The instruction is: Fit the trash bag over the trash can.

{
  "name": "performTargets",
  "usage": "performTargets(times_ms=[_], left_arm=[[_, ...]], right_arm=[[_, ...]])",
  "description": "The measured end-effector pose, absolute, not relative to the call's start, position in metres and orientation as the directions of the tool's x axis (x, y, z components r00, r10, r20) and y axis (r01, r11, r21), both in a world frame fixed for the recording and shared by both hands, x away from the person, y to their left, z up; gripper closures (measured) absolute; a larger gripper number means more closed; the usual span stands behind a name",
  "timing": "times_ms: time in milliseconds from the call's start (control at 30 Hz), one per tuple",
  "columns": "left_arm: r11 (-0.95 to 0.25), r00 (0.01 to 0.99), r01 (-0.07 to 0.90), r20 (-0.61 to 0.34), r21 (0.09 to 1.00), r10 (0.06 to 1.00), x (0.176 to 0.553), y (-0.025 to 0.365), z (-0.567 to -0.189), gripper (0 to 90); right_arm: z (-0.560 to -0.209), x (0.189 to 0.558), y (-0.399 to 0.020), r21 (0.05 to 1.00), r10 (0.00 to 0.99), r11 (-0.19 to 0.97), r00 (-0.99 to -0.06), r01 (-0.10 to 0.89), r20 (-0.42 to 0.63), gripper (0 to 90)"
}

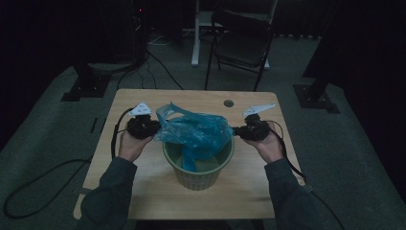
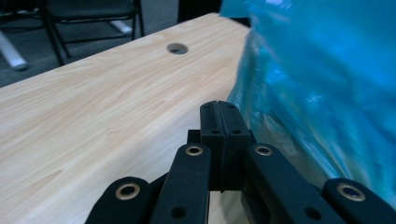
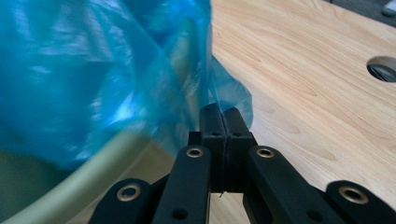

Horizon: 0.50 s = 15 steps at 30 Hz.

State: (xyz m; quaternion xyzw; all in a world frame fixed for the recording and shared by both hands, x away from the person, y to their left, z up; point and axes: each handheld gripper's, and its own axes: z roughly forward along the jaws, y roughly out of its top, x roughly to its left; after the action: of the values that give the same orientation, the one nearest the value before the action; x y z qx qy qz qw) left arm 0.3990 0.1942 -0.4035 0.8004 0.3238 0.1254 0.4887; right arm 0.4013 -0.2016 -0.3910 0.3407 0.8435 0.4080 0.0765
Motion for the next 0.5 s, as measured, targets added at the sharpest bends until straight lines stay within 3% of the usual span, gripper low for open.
performTargets(times_ms=[500], left_arm=[[-0.294, 0.756, 0.456, -0.192, 0.840, 0.626, 0.387, 0.184, -0.435, 90.0]], right_arm=[[-0.422, 0.391, -0.190, 0.688, 0.605, 0.491, -0.778, 0.534, 0.172, 89.4]])
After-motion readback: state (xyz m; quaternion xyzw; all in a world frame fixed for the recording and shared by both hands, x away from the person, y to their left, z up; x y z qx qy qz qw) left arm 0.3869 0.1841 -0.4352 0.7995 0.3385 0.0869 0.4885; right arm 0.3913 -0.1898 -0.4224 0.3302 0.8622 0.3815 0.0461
